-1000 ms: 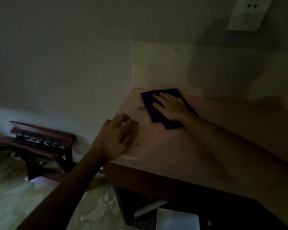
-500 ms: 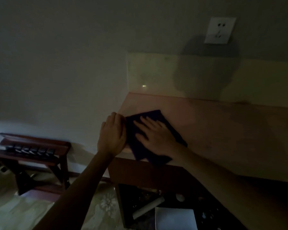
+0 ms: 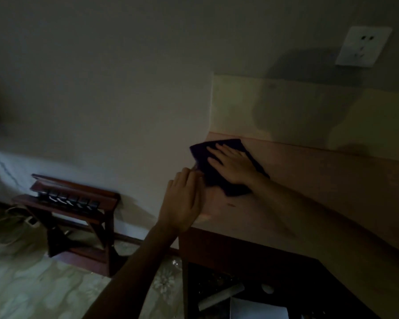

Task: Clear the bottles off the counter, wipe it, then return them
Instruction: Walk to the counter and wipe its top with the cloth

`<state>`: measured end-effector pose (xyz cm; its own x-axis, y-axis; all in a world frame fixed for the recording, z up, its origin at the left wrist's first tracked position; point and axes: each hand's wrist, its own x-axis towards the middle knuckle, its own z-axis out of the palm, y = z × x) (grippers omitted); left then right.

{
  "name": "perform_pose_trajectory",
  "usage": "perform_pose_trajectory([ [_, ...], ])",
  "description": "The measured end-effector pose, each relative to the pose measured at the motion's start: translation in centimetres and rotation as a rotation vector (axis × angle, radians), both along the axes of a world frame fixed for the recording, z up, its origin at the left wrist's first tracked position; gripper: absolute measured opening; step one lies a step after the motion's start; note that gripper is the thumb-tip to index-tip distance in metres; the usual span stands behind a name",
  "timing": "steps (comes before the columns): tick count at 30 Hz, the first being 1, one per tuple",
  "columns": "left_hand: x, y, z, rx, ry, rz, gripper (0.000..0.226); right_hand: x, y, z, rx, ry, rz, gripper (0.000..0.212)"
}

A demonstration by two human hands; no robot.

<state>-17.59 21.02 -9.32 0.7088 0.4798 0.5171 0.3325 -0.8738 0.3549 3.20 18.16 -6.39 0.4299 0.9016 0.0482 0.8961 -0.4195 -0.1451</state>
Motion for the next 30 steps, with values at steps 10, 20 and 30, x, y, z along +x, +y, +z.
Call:
perform_pose_trajectory([
  [10, -0.2, -0.5, 0.2, 0.020, -0.017, 0.081, 0.052, 3.2, 5.8, 0.1, -0.012, -0.006, -0.001, 0.057],
  [20, -2.1, -2.0, 1.0, -0.081, -0.208, 0.193, 0.049, -9.8, -9.4, -0.5, 0.062, -0.063, 0.378, 0.059],
  [30, 3.6, -3.6, 2.1, 0.087, 0.015, 0.107, 0.038, 1.2, -1.0, 0.2, -0.008, -0.002, 0.275, 0.060],
])
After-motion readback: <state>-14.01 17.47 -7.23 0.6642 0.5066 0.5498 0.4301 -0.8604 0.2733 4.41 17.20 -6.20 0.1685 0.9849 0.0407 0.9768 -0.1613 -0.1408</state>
